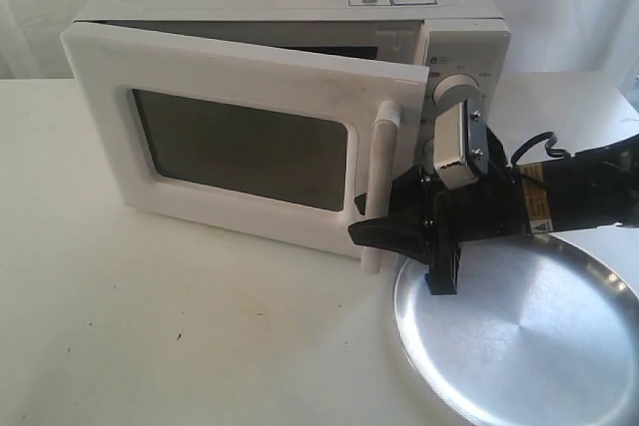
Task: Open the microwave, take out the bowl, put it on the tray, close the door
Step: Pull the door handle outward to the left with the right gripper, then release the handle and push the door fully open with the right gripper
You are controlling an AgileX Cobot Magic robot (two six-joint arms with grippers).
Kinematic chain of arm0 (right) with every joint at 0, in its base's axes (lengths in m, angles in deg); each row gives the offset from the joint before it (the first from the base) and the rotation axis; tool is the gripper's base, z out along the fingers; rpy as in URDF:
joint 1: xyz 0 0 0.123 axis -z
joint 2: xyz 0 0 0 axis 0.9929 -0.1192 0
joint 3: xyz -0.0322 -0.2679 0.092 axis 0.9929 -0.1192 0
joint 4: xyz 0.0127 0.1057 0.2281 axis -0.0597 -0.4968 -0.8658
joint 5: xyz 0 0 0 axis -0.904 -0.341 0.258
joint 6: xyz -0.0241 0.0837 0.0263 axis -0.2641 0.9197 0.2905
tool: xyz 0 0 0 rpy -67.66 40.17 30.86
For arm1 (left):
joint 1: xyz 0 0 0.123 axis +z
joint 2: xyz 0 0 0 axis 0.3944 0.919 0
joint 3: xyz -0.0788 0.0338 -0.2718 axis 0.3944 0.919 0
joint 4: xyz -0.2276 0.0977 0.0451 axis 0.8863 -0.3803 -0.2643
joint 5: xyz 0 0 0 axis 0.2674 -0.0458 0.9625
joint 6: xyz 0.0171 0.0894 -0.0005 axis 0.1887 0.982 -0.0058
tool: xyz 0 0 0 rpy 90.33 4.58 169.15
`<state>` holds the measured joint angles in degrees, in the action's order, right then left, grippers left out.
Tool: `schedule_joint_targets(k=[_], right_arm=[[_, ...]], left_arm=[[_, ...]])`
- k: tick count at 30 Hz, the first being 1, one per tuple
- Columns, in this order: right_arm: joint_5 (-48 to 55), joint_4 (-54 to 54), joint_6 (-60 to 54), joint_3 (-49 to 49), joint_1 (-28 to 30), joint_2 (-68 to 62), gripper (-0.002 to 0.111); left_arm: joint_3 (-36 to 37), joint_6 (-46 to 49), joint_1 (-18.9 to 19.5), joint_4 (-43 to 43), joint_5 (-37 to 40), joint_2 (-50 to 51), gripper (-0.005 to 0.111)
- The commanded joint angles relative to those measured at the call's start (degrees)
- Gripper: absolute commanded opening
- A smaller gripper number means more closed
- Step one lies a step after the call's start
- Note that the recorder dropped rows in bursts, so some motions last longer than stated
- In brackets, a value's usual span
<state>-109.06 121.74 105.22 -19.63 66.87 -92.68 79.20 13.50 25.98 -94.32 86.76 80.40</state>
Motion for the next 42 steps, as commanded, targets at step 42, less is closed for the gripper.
schedule_joint_targets(k=[42], right_arm=[[8.09,-19.33,-1.33,-8.18,1.43,8.92,0.0]], left_arm=[[0.19,-0.33,-0.05,0.22,-0.02,-0.12,0.0]])
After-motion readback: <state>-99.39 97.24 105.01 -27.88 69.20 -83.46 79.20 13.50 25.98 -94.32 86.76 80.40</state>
